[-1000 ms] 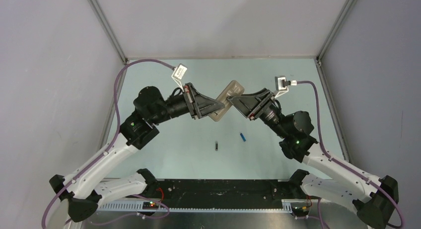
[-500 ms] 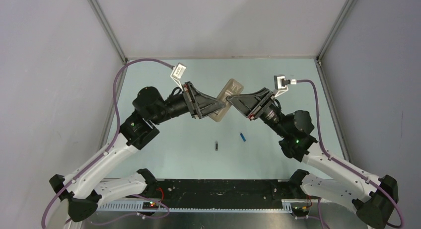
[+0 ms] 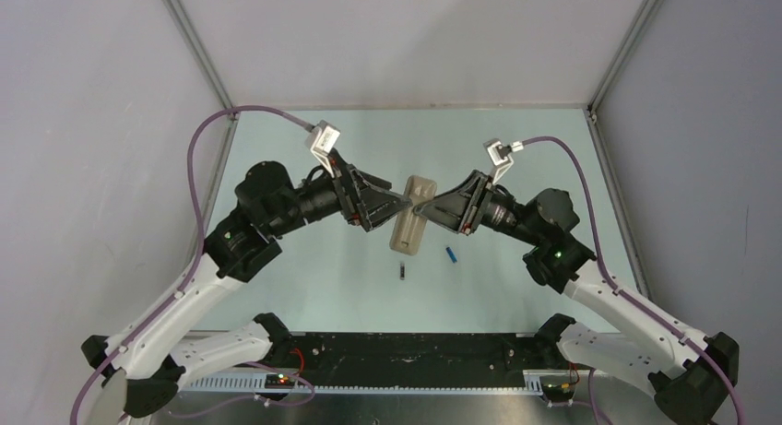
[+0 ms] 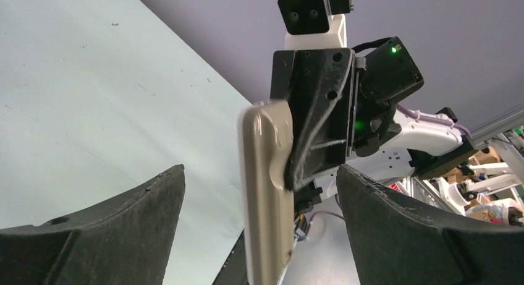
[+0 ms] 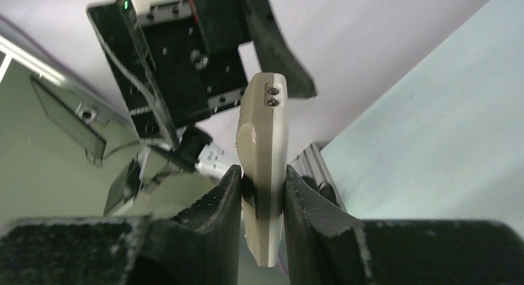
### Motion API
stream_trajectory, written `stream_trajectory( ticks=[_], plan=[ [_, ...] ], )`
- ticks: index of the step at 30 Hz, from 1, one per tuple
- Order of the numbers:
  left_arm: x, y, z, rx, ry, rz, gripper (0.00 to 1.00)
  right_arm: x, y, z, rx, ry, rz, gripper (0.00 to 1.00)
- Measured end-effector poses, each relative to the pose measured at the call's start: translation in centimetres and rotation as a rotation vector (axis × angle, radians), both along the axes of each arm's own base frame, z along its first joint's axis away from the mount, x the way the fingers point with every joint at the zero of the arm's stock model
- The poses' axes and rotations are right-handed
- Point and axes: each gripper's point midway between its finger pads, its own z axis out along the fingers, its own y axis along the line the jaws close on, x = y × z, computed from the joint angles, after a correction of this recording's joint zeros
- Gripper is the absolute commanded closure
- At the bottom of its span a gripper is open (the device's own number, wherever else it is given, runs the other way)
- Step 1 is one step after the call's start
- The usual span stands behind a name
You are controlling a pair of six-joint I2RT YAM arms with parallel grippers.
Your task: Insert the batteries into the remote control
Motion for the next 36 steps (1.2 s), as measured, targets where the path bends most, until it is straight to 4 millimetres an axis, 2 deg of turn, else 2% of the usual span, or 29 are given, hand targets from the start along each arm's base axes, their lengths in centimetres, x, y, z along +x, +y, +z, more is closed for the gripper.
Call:
stream_trajectory(
  ticks=[4, 13, 15, 16, 21, 24, 25, 26, 28, 29, 30, 31, 33, 36],
  plan=[
    [-0.1, -0.4, -0.1, 0.03, -0.007, -0.031, 0.14, -1.9, 0.6, -0.9, -0.067, -0.027, 0.118, 0.93],
    [-1.6, -2.7, -3.4, 0.111, 0.081, -0.221, 0.38, -4.5, 1.4, -2.6, -0.151, -0.035, 0.328, 0.92],
    [-2.1, -2.9, -3.6, 0.114, 0.091, -0.259, 0.48, -4.8, 1.4, -2.8, -0.161, -0.038, 0.352, 0.93],
    [-2.4, -2.9, -3.6, 0.113, 0.093, -0.273, 0.57, -4.9, 1.4, -2.9, -0.164, -0.037, 0.359, 0.93],
    [-2.9, -2.8, -3.4, 0.106, 0.1, -0.309, 0.76, -4.6, 1.5, -3.5, -0.178, -0.022, 0.371, 0.94],
    [-3.2, -2.7, -3.3, 0.097, 0.113, -0.331, 0.97, -4.6, 1.6, -3.7, -0.182, -0.027, 0.38, 0.94],
    [-3.3, -2.7, -3.2, 0.094, 0.119, -0.334, 0.98, -4.6, 1.6, -3.8, -0.184, -0.028, 0.382, 0.92],
    [-3.4, -2.7, -3.1, 0.091, 0.124, -0.338, 0.99, -4.6, 1.7, -3.8, -0.184, -0.034, 0.383, 0.89],
    [-3.3, -2.7, -3.1, 0.089, 0.13, -0.337, 1.0, -4.6, 1.7, -3.7, -0.181, -0.038, 0.385, 0.72],
    [-3.3, -2.7, -3.1, 0.088, 0.133, -0.335, 1.0, -4.6, 1.7, -3.7, -0.18, -0.038, 0.385, 0.58],
    [-3.3, -2.7, -3.1, 0.087, 0.137, -0.332, 1.0, -4.6, 1.7, -3.7, -0.18, -0.037, 0.385, 0.5],
    [-3.2, -2.7, -3.1, 0.086, 0.141, -0.326, 1.0, -4.5, 1.7, -3.7, -0.18, -0.034, 0.381, 0.36],
    [-2.7, -2.7, -3.3, 0.09, 0.153, -0.295, 1.0, -4.2, 1.8, -3.7, -0.181, -0.02, 0.364, 0.23],
    [-1.6, -2.5, -3.4, 0.088, 0.168, -0.239, 1.0, -3.9, 2.0, -3.9, -0.193, -0.027, 0.332, 0.18]
  ],
)
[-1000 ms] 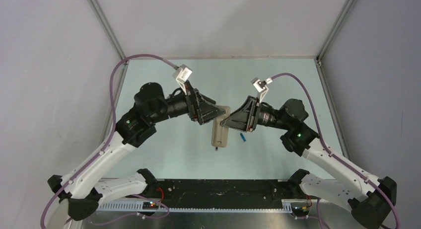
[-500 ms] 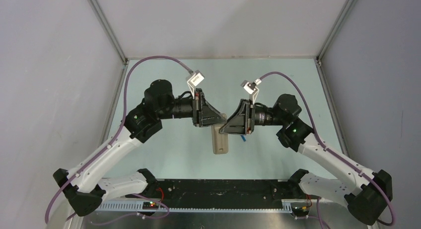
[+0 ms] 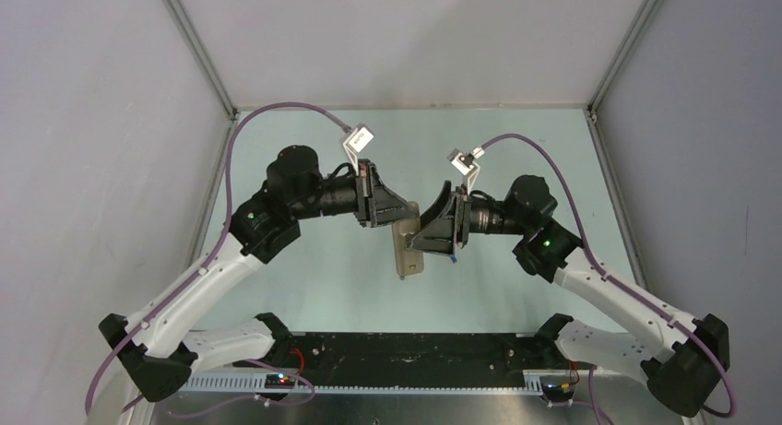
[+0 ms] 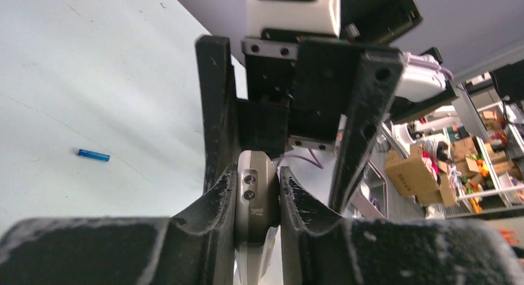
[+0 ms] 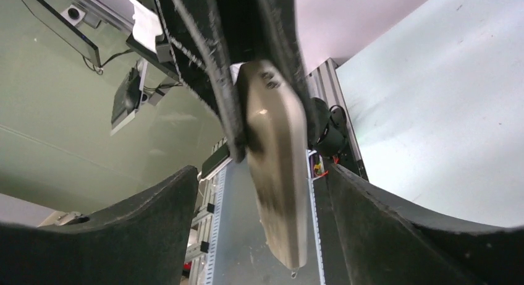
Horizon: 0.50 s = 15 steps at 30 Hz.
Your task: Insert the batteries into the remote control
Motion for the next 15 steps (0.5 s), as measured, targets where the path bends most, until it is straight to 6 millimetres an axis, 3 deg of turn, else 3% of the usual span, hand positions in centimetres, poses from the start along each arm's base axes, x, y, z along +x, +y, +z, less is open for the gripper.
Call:
stream_trajectory(
  ticks=[9, 15],
  plan=[
    [2.2, 1.1, 1.2, -0.036, 0.067, 0.168, 1.0, -1.1, 0.4, -0.2, -0.012, -0.074, -0.021, 0.2],
    [2.4, 2.0, 2.8, -0.078, 0.066, 0.215, 1.0, -1.4, 0.9, -1.7, 0.02, -0.029, -0.005, 0.42]
  ],
)
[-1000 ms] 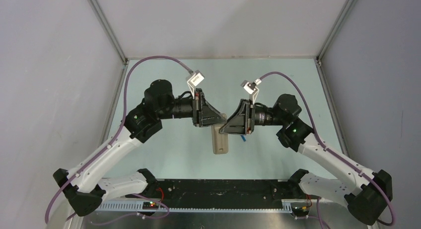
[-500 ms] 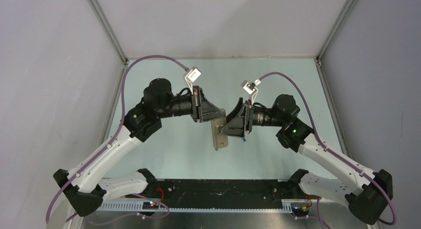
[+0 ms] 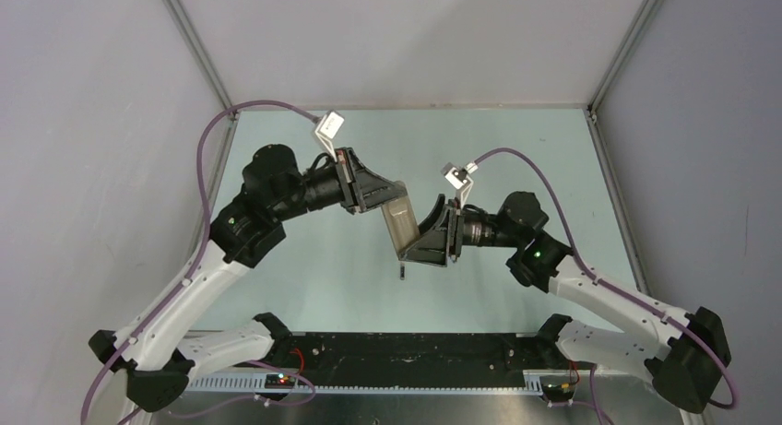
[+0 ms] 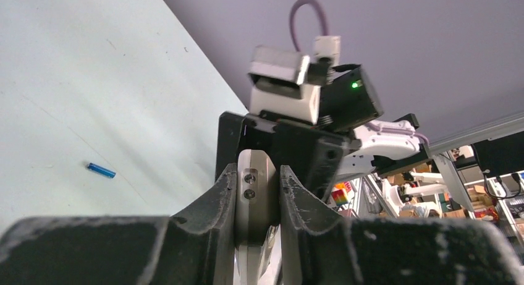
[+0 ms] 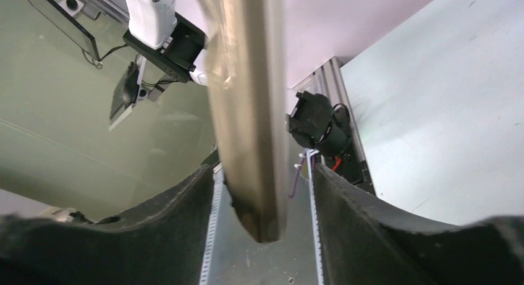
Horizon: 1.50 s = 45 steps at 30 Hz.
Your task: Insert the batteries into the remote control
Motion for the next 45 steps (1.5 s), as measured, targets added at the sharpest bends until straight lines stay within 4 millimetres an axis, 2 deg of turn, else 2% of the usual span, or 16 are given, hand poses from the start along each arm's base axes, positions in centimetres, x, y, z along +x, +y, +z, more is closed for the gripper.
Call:
stream_trajectory(
  ticks=[4, 5, 6, 9, 11, 17, 26, 29, 32, 37, 38, 40, 41, 42, 44, 45],
  plan=[
    [-0.2, 0.3, 0.6, -0.012, -0.012, 0.008, 0.99, -0.3, 0.8, -0.4, 0.021, 0.043, 0.024, 0.69],
    [-0.1, 0.3, 0.6, -0.012, -0.011, 0.009, 0.96, -0.4, 0.9, -0.1, 0.032, 0.039, 0.027, 0.77],
    [-0.1, 0.4, 0.6, -0.013, -0.01, 0.009, 0.92, -0.6, 0.9, 0.1, 0.041, 0.041, 0.034, 0.8],
    [-0.7, 0.4, 1.4, -0.03, -0.027, -0.017, 0.63, -1.2, 0.9, 0.8, 0.067, 0.036, 0.061, 0.92],
    [-1.2, 0.5, 1.9, -0.04, -0.05, -0.038, 0.51, -1.5, 0.8, 1.3, 0.083, 0.024, 0.077, 0.95],
    [-1.9, 1.9, 1.5, -0.027, -0.098, -0.075, 0.33, -1.3, 0.6, 0.9, 0.067, 0.047, 0.087, 0.97],
    [-3.9, 2.1, -1.2, -0.007, -0.048, -0.18, 0.28, -2.6, 0.7, -0.8, -0.019, 0.063, 0.182, 0.97],
    [-3.9, 1.9, -2.1, 0.005, -0.024, -0.199, 0.35, -2.7, 0.9, -0.9, -0.031, 0.063, 0.207, 0.97],
    [-4.1, 1.7, -2.4, 0.008, -0.013, -0.222, 0.49, -2.7, 1.2, -1.3, -0.045, 0.07, 0.222, 0.98],
    [-4.0, 1.4, -3.0, 0.017, 0.021, -0.242, 0.61, -2.8, 1.2, -1.6, -0.056, 0.072, 0.238, 0.98],
    [-4.0, 1.3, -3.1, 0.019, 0.025, -0.24, 0.67, -2.9, 1.2, -1.6, -0.057, 0.07, 0.241, 0.98],
    [-3.9, 1.4, -3.2, 0.022, 0.03, -0.238, 0.87, -2.9, 1.2, -1.7, -0.058, 0.061, 0.247, 0.97],
    [-4.0, 1.4, -3.2, 0.02, 0.043, -0.238, 0.96, -3.0, 1.2, -1.6, -0.056, 0.054, 0.249, 0.94],
    [-4.1, 1.3, -3.1, 0.015, 0.047, -0.242, 0.98, -3.0, 1.2, -1.7, -0.057, 0.052, 0.252, 0.9],
    [-4.2, 1.4, -3.1, 0.014, 0.053, -0.243, 1.0, -3.1, 1.2, -1.7, -0.057, 0.053, 0.264, 0.62],
    [-4.2, 1.4, -3.1, 0.015, 0.055, -0.242, 1.0, -2.9, 1.3, -1.7, -0.057, 0.059, 0.264, 0.39]
  ],
)
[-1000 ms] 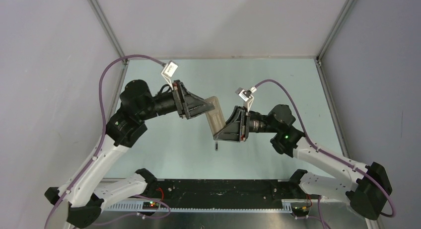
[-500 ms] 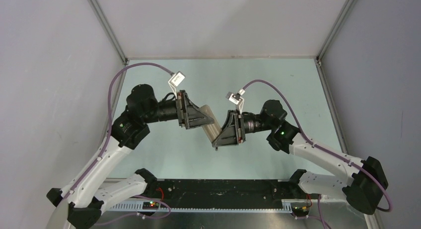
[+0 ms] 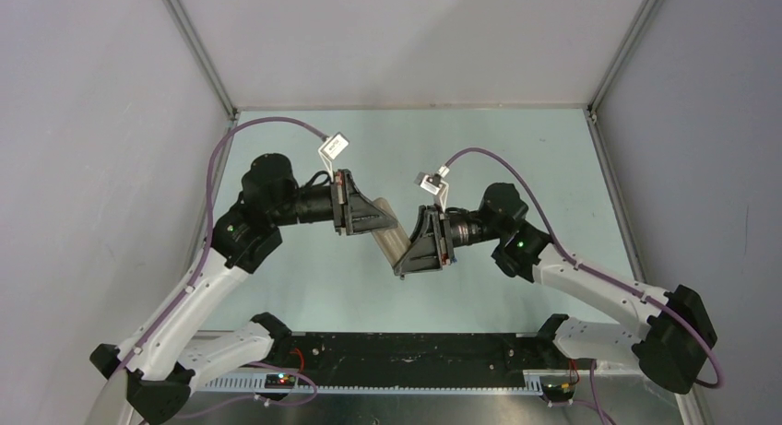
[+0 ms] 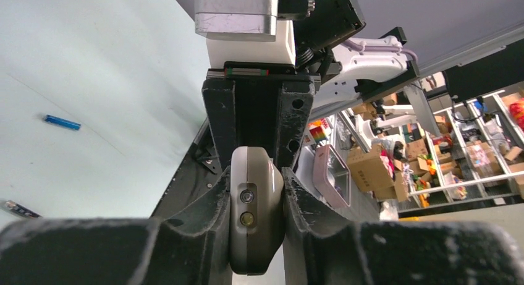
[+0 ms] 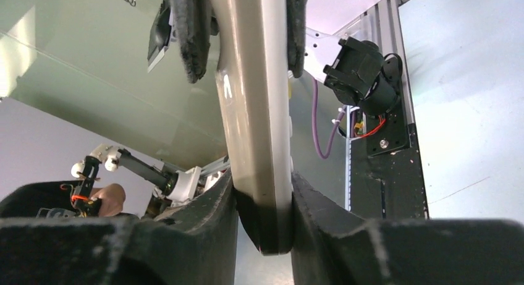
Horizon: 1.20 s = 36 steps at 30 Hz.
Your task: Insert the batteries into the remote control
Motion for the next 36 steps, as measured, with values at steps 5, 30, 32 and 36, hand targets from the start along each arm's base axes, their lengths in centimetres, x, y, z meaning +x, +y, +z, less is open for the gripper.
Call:
stream_trajectory(
  ticks=[5, 30, 32, 36],
  plan=[
    [0.5, 0.2, -0.1, 0.007, -0.002, 0.031, 1.0, 0.8, 0.2, -0.2, -0.016, 0.039, -0.035, 0.01],
    [8.1, 4.3, -0.5, 0.052, -0.041, 0.465, 1.0, 11.0, -4.4, -1.2, -0.16, 0.251, -0.948, 0.54],
    [7.5, 4.8, -0.8, 0.05, -0.053, 0.472, 1.0, 10.2, -3.8, -1.1, -0.156, 0.273, -0.939, 0.51],
    [6.5, 5.6, -0.8, 0.038, -0.082, 0.48, 1.0, 8.8, -2.7, -0.5, -0.138, 0.302, -0.921, 0.47]
  ],
)
